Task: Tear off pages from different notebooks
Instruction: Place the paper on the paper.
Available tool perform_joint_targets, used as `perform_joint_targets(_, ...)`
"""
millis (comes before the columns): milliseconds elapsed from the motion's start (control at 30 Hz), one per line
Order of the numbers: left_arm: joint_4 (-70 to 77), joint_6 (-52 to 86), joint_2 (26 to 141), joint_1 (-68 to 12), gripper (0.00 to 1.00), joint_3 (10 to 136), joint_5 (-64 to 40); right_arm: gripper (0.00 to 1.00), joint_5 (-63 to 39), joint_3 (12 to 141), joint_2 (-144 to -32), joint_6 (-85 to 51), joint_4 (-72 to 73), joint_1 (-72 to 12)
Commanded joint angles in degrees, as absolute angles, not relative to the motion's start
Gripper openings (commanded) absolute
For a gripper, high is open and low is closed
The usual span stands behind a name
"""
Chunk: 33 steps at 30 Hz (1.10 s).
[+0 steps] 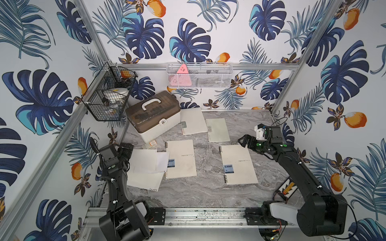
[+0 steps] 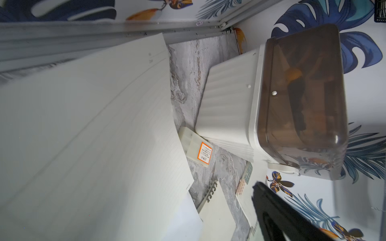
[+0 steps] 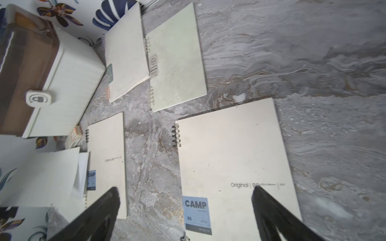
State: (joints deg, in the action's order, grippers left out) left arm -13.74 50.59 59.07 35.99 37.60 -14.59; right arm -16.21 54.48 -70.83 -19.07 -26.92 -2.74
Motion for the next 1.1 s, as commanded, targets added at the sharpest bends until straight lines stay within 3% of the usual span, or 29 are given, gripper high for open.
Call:
perform_joint_targets(0,-20.61,47.40,58.99,35.73,0.99,39.14,-9.99,1.00,-10.52,54.69,-71.10,-20.15,-24.22,-1.47)
perform_joint_targets(200,-14.39,50.34,65.60,33.92,0.99,34.82,-18.31,1.00,-11.81,53.94,-70.67,-19.93,-22.11,-1.06)
perform_joint_targets(400,-25.24,47.59,63.85,21.04,0.99,39.04,-4.22,1.00,-18.78,54.18,-73.28,-19.59,-21.48,-0.88)
perform_joint_targets(633,-19.24,58.80,59.19,20.54,0.99,29.20,-17.34,1.00,-22.25,53.65,-74.10,-19.61,-20.13,-0.75)
perform_joint_targets(867,-33.84,54.12,52.29,21.38,0.99,35.62,-10.95,1.00,-24.90,53.35,-73.57,-19.58,-19.70,-0.62)
perform_joint_targets(1067,-29.57,53.39,57.96,22.19,0.99,36.12,-21.03,1.00,-26.56,53.13,-73.74,-19.76,-19.17,-0.53)
